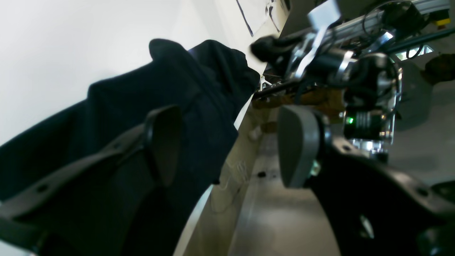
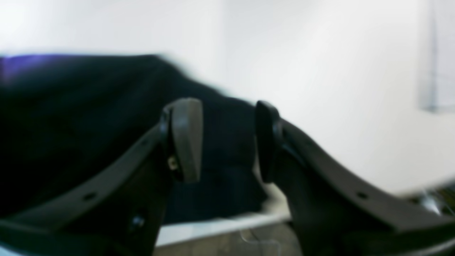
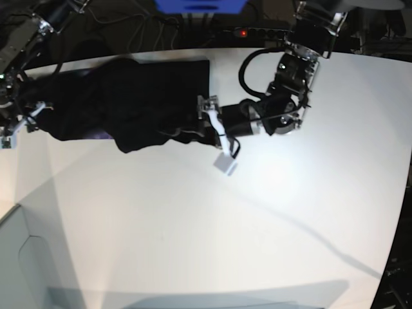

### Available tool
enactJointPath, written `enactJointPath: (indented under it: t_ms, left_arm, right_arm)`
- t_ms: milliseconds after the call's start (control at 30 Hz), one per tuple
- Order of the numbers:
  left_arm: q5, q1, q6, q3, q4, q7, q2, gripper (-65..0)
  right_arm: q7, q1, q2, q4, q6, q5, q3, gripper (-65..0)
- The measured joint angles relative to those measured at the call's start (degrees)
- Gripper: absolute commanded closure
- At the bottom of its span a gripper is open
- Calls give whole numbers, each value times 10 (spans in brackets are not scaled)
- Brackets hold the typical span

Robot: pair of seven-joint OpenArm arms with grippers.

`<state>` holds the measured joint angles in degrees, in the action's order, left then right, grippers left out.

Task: Fold the T-shirt properly
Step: 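Hold the folded end down with the left gripper, right gripper holding the other end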

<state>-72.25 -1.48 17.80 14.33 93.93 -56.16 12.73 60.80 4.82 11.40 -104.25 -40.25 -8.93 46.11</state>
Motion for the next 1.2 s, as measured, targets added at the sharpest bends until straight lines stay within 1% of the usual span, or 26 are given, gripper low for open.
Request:
enactJointPath:
  t_ms: [133, 233, 267, 333, 367, 433, 500, 633, 767, 800, 867, 967, 1000, 1100, 1200]
  left_arm:
    - [33, 21, -1, -16, 0, -3, 6, -412]
    - [41, 27, 0, -15, 0, -4, 3, -413]
    - [52, 29, 0, -15, 0, -3, 2, -413]
    - [68, 31, 0, -15, 0, -3, 2, -413]
    - [73, 32, 0, -15, 0, -4, 2, -413]
    - [81, 33, 0, -15, 0, -3, 2, -413]
    - [82, 33, 0, -15, 0, -4, 3, -413]
    - [82, 33, 0, -15, -2, -3, 1, -413]
    - [96, 34, 0, -15, -3, -3, 1, -413]
    - [99, 35, 0, -15, -3, -3, 1, -413]
    - [105, 40, 0, -15, -3, -3, 1, -417]
    - [123, 48, 0, -15, -3, -4, 1, -416]
    - [123, 48, 0, -15, -4, -4, 1, -416]
    - [123, 54, 0, -16, -4, -1, 1, -416]
    - [123, 59, 0, -16, -4, -4, 1, -416]
  right_arm:
    - [4, -35, 53, 76, 0, -5, 33, -256]
    - [0, -55, 96, 148, 0, -5, 42, -259]
    - [0, -58, 108, 173, 0, -7, 44, -269]
    - [3, -59, 125, 221, 0, -35, 52, -285]
    - [7, -57, 134, 243, 0, -61, 53, -285]
    - [4, -55, 152, 281, 0, -92, 53, -287]
    - [0, -52, 166, 312, 0, -111, 52, -287]
    - [4, -38, 177, 361, 0, -165, 48, -288]
    - [7, -32, 177, 370, 0, -203, 50, -291]
    - [14, -32, 177, 370, 0, -214, 50, -302]
    - [55, -30, 176, 370, 0, -231, 50, -341]
    - [83, -23, 176, 372, 0, -255, 52, -425]
    - [85, -24, 177, 372, 0, -268, 52, -444]
    - [90, -26, 178, 371, 0, -311, 52, -448]
    - [110, -27, 178, 371, 0, -346, 52, -449]
